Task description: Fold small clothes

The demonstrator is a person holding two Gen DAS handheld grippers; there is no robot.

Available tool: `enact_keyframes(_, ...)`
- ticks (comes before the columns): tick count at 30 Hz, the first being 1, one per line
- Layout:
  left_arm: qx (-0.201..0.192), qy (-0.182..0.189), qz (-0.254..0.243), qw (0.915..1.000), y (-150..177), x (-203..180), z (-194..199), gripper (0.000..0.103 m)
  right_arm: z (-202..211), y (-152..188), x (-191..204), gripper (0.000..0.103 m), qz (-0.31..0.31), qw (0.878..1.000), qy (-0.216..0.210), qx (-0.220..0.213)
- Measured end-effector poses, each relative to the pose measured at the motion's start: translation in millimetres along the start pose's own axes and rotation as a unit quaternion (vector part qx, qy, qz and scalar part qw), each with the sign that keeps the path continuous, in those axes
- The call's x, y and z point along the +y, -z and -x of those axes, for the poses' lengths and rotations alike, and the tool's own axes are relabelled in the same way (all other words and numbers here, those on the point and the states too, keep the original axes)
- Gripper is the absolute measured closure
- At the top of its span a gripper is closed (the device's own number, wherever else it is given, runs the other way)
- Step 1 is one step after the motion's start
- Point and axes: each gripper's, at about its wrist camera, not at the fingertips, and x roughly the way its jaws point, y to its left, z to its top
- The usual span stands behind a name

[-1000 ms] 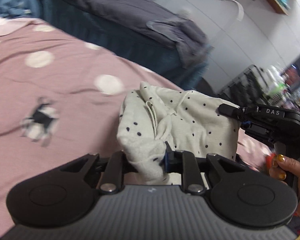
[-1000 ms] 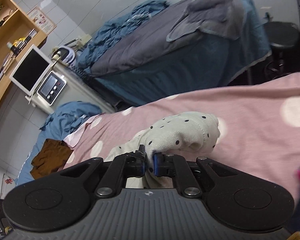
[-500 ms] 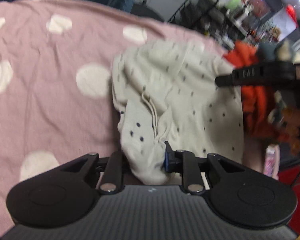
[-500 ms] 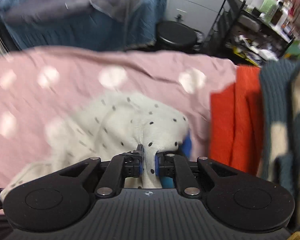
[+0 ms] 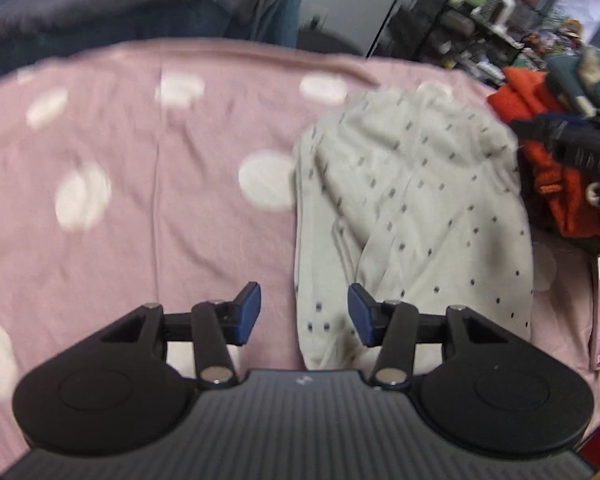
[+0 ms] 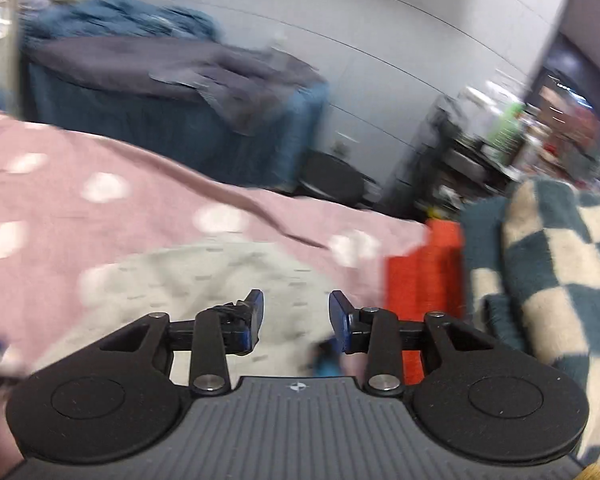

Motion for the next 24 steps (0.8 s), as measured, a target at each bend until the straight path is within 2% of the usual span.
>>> enact_keyframes(1,-0.017,0.007,-0.023,0.9996,-2,-7,5,0.059,3,6,4,0.047,0.008,1.0,-0.019,0.002)
enact_keyframes(3,-0.035,0.024,-0.072,0.9965,-8,-26,8,0.073,2,20,12,0.053,0.012,0.998,-0.056,0.025)
enact_keyframes(6,-0.016,0.065,-0.123,0.9902,-11,-53,-3,0.073,-12,43,8,0.055,-0.018,0.995,-0.06,0.077)
enact_keyframes(9,0.011,0.046,-0.162,0.9856,-2,-69,-26,0.073,-17,67,6,0.055,-0.053,0.991,-0.059,0.111)
enact_keyframes(12,0.049,0.034,-0.161,0.9851,11,-62,-51,0.073,-15,84,14,0.055,-0.045,0.989,-0.055,0.128)
enact_keyframes(14,0.051,0.031,-0.169,0.9839,12,-58,-58,0.072,-13,86,20,0.054,-0.04,0.989,-0.057,0.128)
enact_keyframes(17,0.051,0.027,-0.175,0.9829,10,-60,-53,0.065,-14,82,24,0.051,-0.033,0.99,-0.053,0.129)
enact_keyframes(20,0.043,0.02,-0.169,0.9845,4,-61,-40,0.058,-10,80,20,0.05,-0.057,0.988,-0.054,0.132)
enact_keyframes(21,0.039,0.014,-0.164,0.9855,2,-61,-32,0.047,-7,78,18,0.05,-0.061,0.988,-0.055,0.132)
enact_keyframes(23,0.021,0.007,-0.158,0.9871,-2,-57,-11,0.032,5,74,15,0.049,-0.058,0.989,-0.055,0.126)
enact_keyframes(24,0.01,0.004,-0.157,0.9875,-6,-55,2,0.028,13,71,13,0.044,-0.056,0.99,-0.056,0.12)
